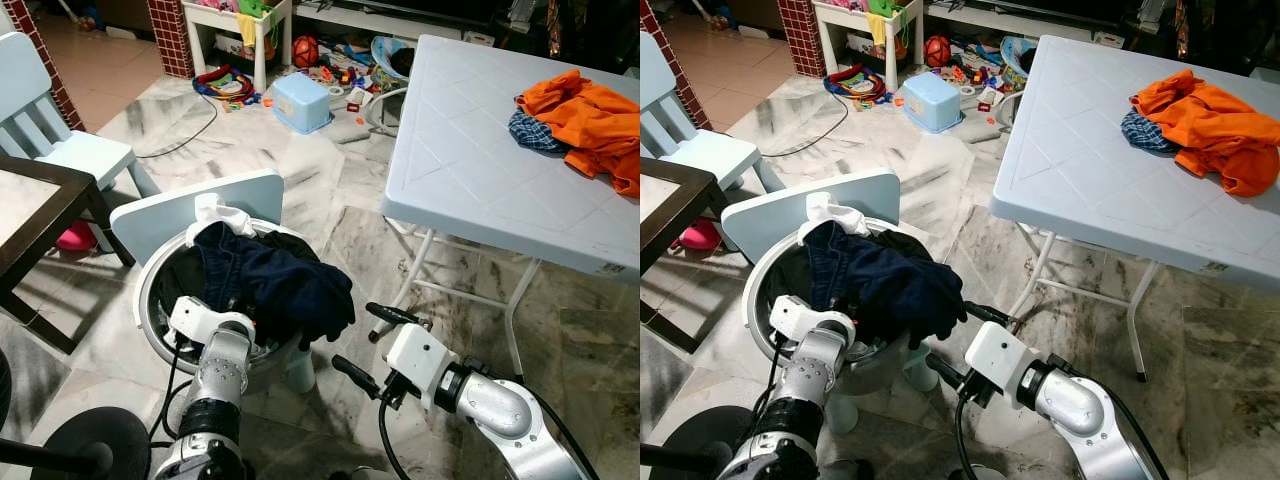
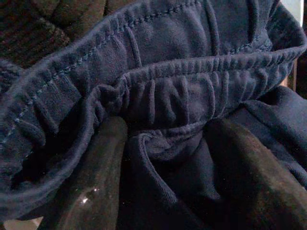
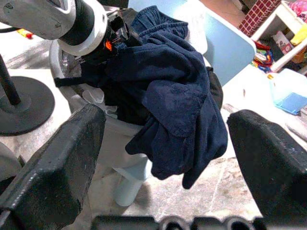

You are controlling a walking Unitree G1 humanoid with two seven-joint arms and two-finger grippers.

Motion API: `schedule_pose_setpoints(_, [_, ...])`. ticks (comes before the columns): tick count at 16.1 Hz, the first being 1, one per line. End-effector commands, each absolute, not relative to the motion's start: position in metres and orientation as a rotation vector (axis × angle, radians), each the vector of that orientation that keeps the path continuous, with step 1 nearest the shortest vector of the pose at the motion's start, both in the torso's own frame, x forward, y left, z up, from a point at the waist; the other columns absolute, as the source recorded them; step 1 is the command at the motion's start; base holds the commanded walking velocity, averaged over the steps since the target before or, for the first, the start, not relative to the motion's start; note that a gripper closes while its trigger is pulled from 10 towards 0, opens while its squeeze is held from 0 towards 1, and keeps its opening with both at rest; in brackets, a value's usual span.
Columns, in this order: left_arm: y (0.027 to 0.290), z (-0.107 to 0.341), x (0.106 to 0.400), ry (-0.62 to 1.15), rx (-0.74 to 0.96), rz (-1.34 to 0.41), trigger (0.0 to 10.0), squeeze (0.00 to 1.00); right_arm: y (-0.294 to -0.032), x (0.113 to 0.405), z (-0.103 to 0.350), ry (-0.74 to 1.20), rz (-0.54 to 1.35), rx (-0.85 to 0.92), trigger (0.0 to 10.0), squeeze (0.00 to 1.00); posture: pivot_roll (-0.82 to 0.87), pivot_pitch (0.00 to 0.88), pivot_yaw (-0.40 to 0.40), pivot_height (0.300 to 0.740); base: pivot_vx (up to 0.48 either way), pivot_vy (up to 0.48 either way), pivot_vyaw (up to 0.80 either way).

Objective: Hang hanger

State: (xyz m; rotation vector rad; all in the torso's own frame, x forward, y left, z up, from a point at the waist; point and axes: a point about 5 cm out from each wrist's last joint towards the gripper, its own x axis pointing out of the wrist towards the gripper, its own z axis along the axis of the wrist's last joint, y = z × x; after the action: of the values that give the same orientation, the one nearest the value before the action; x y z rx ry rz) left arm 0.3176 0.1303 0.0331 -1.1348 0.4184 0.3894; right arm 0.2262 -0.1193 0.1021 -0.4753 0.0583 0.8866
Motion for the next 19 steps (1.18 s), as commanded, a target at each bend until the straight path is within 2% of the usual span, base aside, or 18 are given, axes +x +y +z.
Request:
schedule_pose_setpoints(1, [0.125, 0.031, 0.318, 0.438, -1.139, 0.385, 0.0, 0.00, -0.119, 0.225, 0.104, 0.057, 0.895, -0.496, 10.0, 0.00, -0.10, 0.124, -0.073, 0.740, 0.000, 0.000, 0.00])
schedule_pose_setpoints(9, [0.126, 0.031, 0.320, 0.417, -1.109, 0.382, 0.0, 0.00, -0.119, 0.225, 0.104, 0.054, 0.891, -0.496, 10.0, 0.00, -0.10, 0.120, -0.071, 0.740, 0.000, 0.000, 0.00])
schedule_pose_setpoints(13, [0.134, 0.035, 0.322, 0.374, -0.996, 0.377, 0.0, 0.00, -0.119, 0.226, 0.105, 0.052, 0.893, -0.500, 10.0, 0.00, -0.10, 0.116, -0.073, 0.740, 0.000, 0.000, 0.00])
schedule_pose_setpoints(19, [0.139, 0.079, 0.332, 0.116, -0.570, 0.210, 0.0, 0.00, -0.119, 0.227, 0.102, 0.053, 0.894, -0.505, 10.0, 0.00, -0.09, 0.109, -0.075, 0.740, 0.000, 0.000, 0.00])
